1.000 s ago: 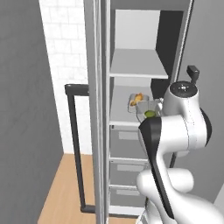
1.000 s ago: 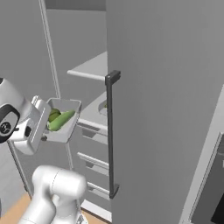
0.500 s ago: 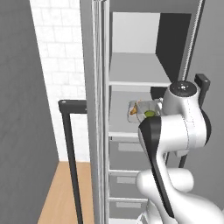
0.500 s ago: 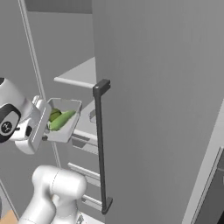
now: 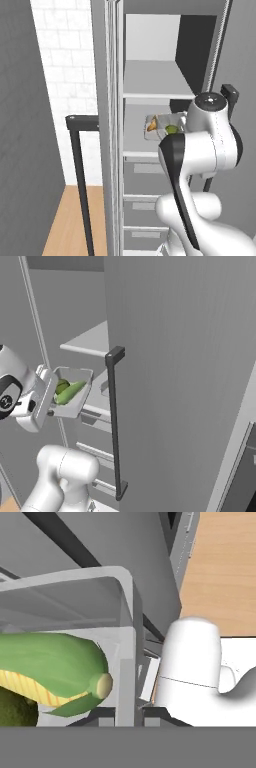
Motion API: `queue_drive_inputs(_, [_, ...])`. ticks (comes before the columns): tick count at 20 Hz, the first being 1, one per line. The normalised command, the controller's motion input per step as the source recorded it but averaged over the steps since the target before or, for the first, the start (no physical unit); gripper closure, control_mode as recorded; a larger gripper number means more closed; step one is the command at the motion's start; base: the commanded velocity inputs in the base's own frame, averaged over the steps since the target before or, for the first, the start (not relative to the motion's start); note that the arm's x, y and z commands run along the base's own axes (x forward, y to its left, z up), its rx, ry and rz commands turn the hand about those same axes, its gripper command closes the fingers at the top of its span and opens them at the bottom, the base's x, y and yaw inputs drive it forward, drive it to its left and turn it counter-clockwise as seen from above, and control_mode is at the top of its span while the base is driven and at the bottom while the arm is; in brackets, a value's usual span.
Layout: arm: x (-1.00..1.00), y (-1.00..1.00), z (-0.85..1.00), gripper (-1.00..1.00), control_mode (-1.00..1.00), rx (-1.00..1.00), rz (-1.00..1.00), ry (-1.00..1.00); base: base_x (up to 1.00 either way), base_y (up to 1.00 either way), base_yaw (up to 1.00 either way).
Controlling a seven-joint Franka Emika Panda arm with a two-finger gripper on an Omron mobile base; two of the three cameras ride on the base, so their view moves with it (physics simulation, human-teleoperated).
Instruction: Take the meat container that has the chicken drumstick and place it on the second highest rack of the freezer. Then take the vegetable container that has the corn and lime and place it on the highest rack of the freezer.
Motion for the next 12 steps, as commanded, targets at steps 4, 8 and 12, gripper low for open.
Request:
queue_drive_inputs(4, [0.00,0.00,0.40,1.00,-1.00,0.00,-0.15,-0.16,0.00,0.00,0.00])
queue_drive_inputs(8, [0.00,0.01,0.55,1.00,-1.00,0.00,-0.19,-0.16,0.00,0.00,0.00])
queue_drive_inputs(12, [0.12,0.00,0.51,1.00,-1.00,0.00,-0.09,-0.15,0.00,0.00,0.00])
